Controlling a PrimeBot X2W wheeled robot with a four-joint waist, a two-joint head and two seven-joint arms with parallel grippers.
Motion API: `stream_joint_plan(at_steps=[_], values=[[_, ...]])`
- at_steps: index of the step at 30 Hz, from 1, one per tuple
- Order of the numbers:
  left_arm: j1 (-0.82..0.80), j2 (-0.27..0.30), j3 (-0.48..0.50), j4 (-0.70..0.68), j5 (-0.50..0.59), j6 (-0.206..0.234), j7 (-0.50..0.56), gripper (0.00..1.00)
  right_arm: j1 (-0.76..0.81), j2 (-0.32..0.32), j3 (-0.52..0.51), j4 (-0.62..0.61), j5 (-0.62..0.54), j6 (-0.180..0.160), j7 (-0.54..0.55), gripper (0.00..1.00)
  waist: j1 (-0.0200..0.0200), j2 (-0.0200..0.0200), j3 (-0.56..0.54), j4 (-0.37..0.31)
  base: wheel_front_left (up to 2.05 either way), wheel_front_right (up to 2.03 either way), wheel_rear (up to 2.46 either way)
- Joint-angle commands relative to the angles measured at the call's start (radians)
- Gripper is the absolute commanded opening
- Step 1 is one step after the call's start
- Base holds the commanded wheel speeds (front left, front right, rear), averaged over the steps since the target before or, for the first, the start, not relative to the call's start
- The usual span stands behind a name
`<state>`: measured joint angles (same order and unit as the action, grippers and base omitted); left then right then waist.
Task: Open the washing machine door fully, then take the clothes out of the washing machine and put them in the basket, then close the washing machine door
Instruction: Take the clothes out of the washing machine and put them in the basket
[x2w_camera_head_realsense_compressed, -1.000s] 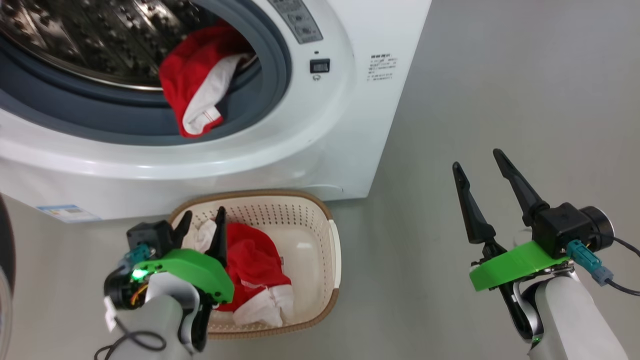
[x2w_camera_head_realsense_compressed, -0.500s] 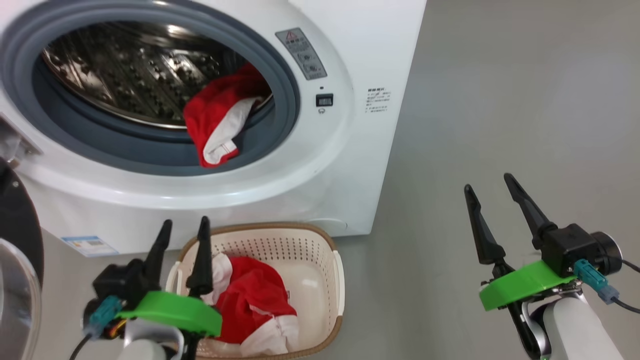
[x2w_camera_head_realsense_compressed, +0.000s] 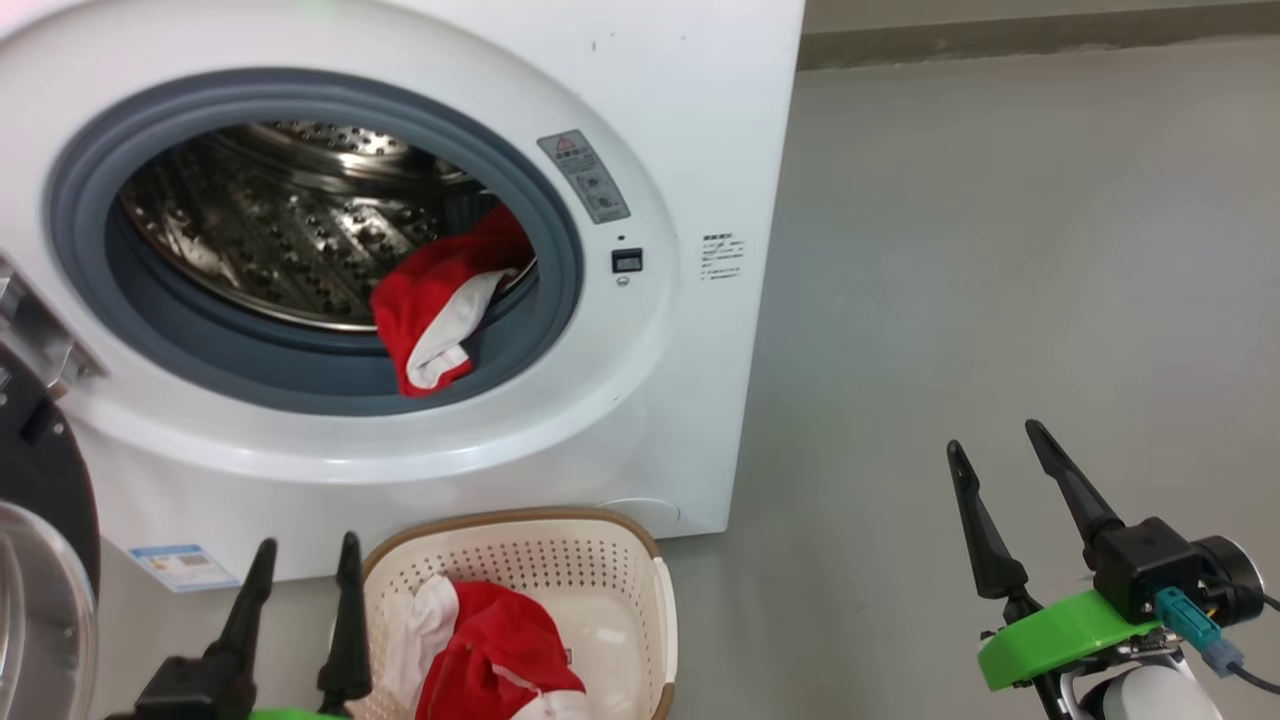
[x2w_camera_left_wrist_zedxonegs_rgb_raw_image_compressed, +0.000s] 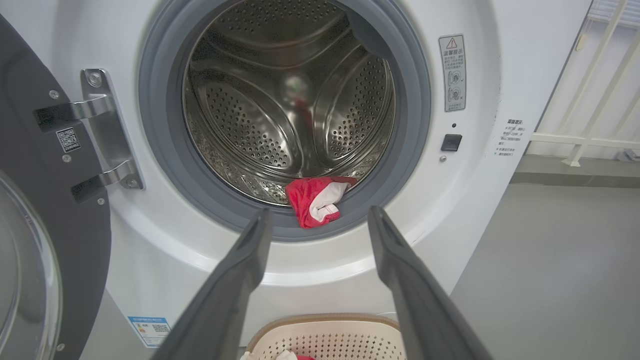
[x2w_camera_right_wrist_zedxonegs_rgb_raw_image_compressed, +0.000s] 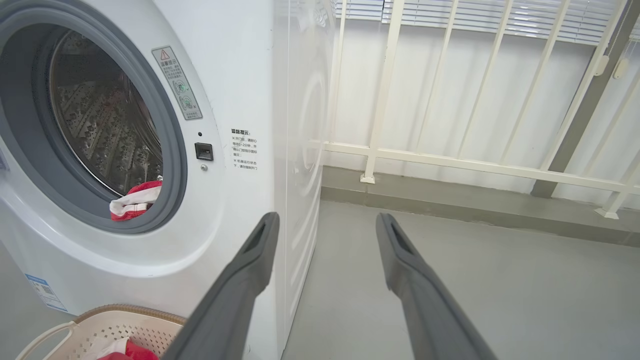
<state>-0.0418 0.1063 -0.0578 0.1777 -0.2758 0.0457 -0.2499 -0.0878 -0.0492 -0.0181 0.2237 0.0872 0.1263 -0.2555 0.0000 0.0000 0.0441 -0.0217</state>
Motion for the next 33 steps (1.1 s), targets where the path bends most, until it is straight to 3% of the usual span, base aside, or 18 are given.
stream_joint_plan(at_steps=[1,18,33], values=[[0.001,0.023,0.047,-0.037,0.021,0.012,-0.012,1.0,-0.002,-0.001,0.014,-0.031,-0.012,0.004,-0.006,1.0,0.0,0.0,-0.018,-0.018,0.0,0.0,0.0],[0.07,0.003,0.105,-0.073,0.051,0.006,-0.012,1.0,0.034,-0.001,0.009,-0.044,-0.008,0.004,-0.006,1.0,0.0,0.0,-0.04,-0.039,0.0,0.0,0.0],[0.059,-0.019,0.076,-0.072,0.067,-0.001,-0.012,1.0,0.027,-0.001,0.024,-0.051,0.005,0.004,-0.006,1.0,0.0,0.0,-0.02,-0.022,0.0,0.0,0.0]])
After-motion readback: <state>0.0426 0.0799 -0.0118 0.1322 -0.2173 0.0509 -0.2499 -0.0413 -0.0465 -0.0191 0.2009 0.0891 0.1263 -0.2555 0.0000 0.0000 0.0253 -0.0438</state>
